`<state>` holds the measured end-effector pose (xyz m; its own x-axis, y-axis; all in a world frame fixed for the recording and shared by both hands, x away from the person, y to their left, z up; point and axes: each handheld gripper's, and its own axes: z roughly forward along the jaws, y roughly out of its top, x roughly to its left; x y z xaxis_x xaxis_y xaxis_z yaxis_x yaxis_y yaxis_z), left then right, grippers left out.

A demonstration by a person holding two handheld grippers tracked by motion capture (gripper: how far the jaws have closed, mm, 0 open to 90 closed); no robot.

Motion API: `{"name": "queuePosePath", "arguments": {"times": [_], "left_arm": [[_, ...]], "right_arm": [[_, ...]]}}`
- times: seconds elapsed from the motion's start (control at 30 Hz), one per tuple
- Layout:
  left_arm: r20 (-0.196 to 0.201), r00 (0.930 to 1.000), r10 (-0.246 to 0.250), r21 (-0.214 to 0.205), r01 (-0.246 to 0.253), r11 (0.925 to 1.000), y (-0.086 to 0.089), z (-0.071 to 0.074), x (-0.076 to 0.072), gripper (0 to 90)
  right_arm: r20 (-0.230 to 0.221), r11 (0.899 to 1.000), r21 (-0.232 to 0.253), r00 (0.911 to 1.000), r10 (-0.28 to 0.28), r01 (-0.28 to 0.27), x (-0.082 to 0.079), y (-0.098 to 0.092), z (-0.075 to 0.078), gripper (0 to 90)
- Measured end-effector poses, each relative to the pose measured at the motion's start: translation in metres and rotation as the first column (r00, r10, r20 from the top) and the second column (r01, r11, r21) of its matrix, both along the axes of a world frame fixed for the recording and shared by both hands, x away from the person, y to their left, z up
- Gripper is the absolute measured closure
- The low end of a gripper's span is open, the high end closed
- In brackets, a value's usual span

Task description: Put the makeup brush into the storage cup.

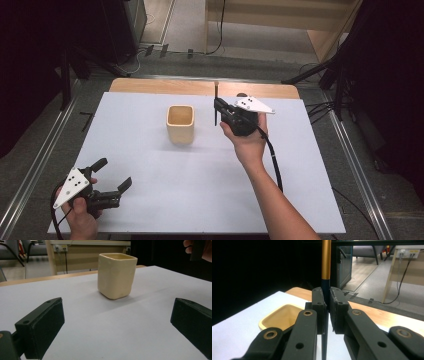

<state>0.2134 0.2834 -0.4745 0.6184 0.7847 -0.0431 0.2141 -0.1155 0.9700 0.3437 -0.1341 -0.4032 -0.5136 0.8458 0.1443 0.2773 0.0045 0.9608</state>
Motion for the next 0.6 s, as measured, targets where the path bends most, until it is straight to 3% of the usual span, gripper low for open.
{"name": "queuePosePath", "arguments": {"times": [0.6], "left_arm": [[0.001, 1.0, -0.001, 0.0, 0.001, 1.0, 0.001, 0.0, 0.0, 0.0]], "right_arm": [[0.029, 1.0, 0.009, 0.9994, 0.02, -0.02, 0.009, 0.019, 0.013, 84.2]]}}
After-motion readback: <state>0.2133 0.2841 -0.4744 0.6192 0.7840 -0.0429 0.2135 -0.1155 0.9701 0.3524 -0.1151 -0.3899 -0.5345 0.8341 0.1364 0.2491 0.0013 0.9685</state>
